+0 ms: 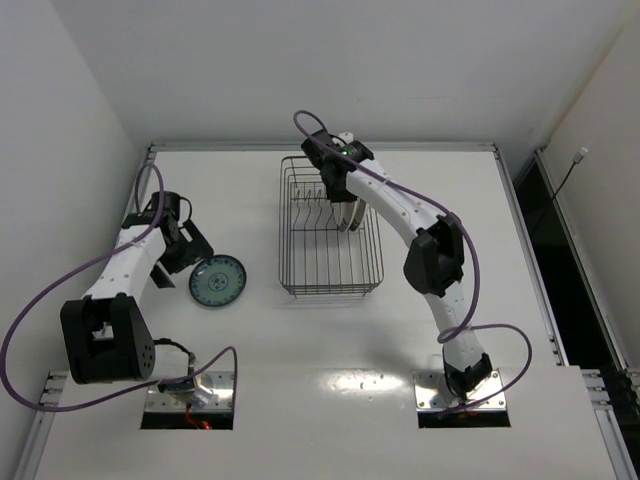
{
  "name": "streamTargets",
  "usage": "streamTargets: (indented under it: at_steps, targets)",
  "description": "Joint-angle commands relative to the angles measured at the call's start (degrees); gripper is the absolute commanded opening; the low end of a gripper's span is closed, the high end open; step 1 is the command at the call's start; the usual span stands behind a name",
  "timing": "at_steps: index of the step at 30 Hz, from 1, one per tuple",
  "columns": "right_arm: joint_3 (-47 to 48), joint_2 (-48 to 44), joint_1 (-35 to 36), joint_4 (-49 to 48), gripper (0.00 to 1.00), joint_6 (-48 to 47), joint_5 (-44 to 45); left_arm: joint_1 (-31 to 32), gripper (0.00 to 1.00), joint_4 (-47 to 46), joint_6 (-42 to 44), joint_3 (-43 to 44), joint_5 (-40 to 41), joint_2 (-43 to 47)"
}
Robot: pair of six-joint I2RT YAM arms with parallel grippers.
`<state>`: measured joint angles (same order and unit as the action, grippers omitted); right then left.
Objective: Load the plates into the dish rack
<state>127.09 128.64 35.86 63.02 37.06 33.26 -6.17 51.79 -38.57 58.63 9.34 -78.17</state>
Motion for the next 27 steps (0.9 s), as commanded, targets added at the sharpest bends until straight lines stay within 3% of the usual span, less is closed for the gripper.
streamTargets:
  at_steps: [1,5,11,12,16,20,27]
  targets:
    - [-0.26,2.84,-1.67,-2.03,0.00,0.47,-2.40,-0.59,1.00,-1.08,0.95,-1.58,-1.43,-0.14]
    - [-0.26,4.78,-2.19,-2.64,0.06,1.09,-5.91,-0.59,1.00,-2.30,1.56,-2.73,-2.66,-0.67]
    - [-0.79,0.57,-2.19,-6.06,0.33,-0.23,-11.18,-1.12,1.00,-6.52,2.71,-5.54,-8.36,-0.67]
    - [-0.79,-0.57,-2.19,-6.68,0.41,-0.93,-12.50,-1.12,1.00,-7.83,2.71,-6.76,-9.42,-0.67]
    - [-0.18,-5.50,-2.72,-8.44,0.61,-2.25,-21.54,-1.65,0.98,-9.94,1.40,-9.58,-13.12,-1.90]
    - [0.88,-10.50,-2.72,-7.83,0.66,-2.78,-25.52,-2.78,0.97,-11.18,-0.63,-12.48,-14.97,-3.56]
    - [-6.05,-21.49,-3.42,-7.83,0.68,-5.06,-28.59,-3.32,0.97,-13.29,-4.23,-16.52,-16.90,-3.57]
